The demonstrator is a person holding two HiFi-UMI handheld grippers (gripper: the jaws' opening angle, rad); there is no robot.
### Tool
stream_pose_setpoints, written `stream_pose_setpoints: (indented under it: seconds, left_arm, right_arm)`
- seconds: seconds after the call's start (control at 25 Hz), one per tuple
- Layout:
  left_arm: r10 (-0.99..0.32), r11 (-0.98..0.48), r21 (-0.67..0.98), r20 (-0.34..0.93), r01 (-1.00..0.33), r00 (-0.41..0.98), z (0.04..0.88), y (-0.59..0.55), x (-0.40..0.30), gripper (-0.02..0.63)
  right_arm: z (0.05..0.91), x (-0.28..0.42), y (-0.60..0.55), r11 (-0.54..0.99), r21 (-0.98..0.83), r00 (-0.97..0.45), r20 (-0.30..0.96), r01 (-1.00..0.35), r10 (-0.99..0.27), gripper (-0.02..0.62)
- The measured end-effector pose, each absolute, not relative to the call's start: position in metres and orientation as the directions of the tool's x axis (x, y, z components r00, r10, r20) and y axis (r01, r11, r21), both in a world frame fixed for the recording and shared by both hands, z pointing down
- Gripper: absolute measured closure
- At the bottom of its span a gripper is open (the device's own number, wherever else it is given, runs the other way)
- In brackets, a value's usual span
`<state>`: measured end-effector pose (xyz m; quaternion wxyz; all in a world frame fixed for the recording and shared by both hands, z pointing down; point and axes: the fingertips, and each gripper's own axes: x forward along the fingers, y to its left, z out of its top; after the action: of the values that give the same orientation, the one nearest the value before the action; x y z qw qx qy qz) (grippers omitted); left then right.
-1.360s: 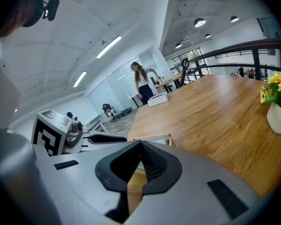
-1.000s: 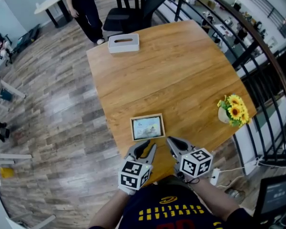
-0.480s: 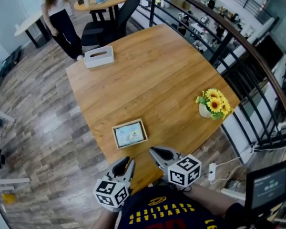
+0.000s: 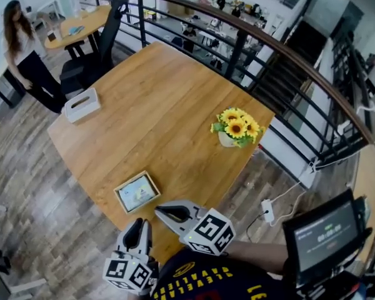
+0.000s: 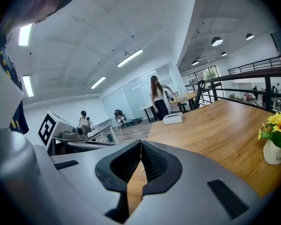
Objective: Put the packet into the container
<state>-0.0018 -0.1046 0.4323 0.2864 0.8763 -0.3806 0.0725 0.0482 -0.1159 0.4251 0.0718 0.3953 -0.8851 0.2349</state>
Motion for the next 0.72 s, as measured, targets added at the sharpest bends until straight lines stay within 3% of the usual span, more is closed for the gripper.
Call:
stream_pose_setpoints:
  seconds: [0.72]
  left_arm:
    - [-0.63,-0.591,0.411,0.303,-0.694,0.715,0.425,-0.097,0.01,0.531]
  right_arm:
    - [0.415,0.058,-0.104,0.574,-0.333,-0.655,0.23,-0.748,-0.72,0.584]
